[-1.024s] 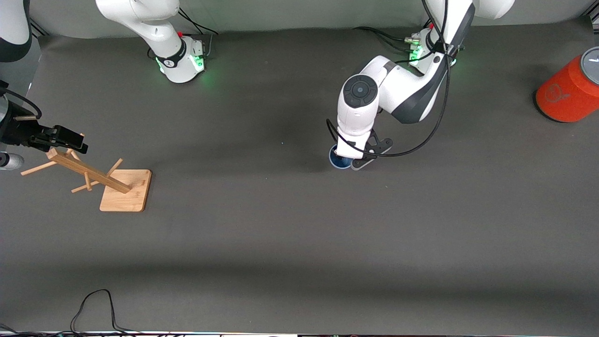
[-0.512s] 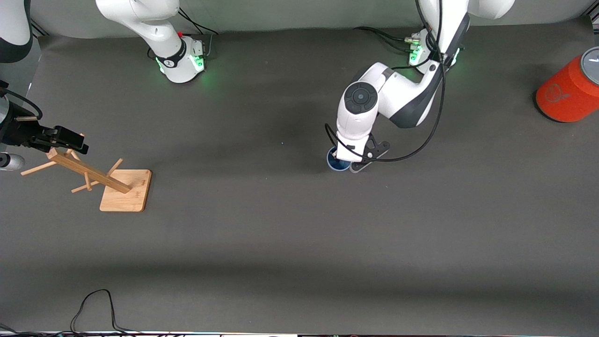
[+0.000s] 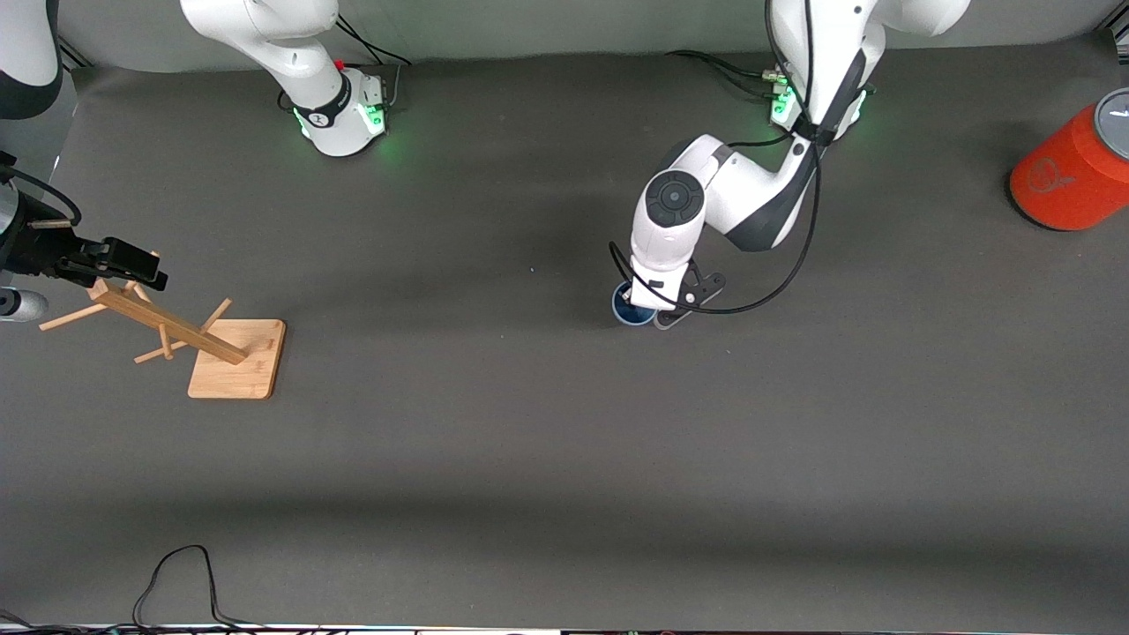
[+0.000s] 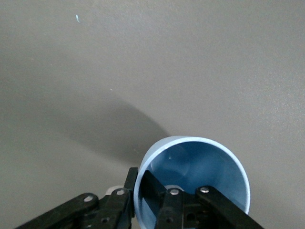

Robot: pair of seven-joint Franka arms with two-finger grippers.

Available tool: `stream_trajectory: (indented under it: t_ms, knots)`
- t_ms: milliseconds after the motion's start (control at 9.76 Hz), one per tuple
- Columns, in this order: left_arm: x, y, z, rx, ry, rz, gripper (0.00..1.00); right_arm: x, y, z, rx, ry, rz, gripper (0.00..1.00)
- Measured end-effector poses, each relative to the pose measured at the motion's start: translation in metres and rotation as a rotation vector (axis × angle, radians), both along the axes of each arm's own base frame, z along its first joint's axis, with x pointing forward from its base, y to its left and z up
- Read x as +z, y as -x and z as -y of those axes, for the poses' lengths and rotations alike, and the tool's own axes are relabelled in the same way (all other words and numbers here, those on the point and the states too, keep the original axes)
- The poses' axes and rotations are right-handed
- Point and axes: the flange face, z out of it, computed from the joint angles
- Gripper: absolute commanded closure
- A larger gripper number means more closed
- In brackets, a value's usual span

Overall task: Rotate and upright cup with both arms
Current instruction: 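Rotate the cup upright with the left gripper and set it down, then open the left gripper and raise it away from the cup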

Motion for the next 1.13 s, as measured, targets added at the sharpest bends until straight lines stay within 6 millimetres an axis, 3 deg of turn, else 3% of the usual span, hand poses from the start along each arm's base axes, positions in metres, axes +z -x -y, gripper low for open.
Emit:
stream_trajectory:
  t_ms: [102,205,307,512,717,922,1127]
  knots:
    - [-0.002,0.002,0.002,-0.003,-0.002,-0.003,0.43,0.0,0.0,0.0,0.0,0.0,0.0,0.0]
    - [-0.002,0.003,0.003,-0.007,-0.002,-0.003,0.31,0.0,0.0,0.0,0.0,0.0,0.0,0.0]
    - [-0.002,0.004,0.004,-0.009,-0.002,-0.003,0.04,0.0,0.0,0.0,0.0,0.0,0.0,0.0]
    - [0.0,0.004,0.004,-0.01,-0.003,-0.004,0.0,0.0,0.0,0.0,0.0,0.0,0.0,0.0]
    - [0.015,0.001,0.005,-0.029,-0.009,-0.012,0.0,0.0,0.0,0.0,0.0,0.0,0.0,0.0]
    - [0.048,-0.006,0.001,-0.119,-0.019,-0.027,0.0,0.0,0.0,0.0,0.0,0.0,-0.001,0.0]
    - [0.097,-0.013,-0.017,-0.298,-0.042,-0.072,0.0,0.0,0.0,0.0,0.0,0.0,-0.001,0.0]
